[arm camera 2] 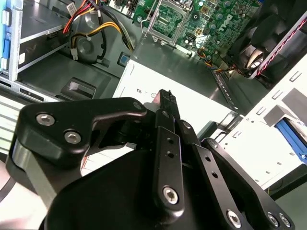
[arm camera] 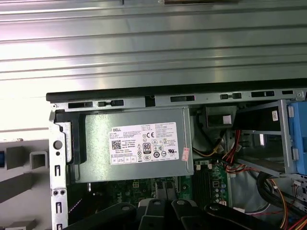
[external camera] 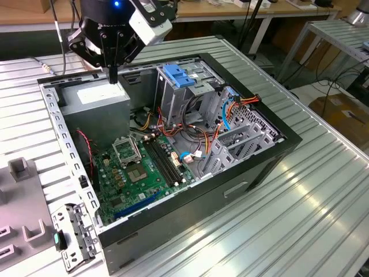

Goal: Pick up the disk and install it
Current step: 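Reach for the disk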

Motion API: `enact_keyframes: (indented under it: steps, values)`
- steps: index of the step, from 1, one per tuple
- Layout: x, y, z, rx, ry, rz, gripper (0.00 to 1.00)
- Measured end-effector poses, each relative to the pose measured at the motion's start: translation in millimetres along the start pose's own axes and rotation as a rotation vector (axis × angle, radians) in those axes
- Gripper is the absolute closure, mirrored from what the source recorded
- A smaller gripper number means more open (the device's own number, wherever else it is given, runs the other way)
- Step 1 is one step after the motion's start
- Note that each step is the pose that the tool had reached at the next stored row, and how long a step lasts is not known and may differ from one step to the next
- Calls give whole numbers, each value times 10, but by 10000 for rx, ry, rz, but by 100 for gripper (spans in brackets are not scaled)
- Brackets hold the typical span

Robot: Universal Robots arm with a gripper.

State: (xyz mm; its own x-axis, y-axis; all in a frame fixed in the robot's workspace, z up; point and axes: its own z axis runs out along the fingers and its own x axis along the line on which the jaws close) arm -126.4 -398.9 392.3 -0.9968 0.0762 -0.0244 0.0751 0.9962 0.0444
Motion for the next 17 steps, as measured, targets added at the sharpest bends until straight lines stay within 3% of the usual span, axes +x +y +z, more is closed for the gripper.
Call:
enact_keyframes:
  steps: [17]
  values:
    - [53, -4, 9, 1, 3, 0, 89]
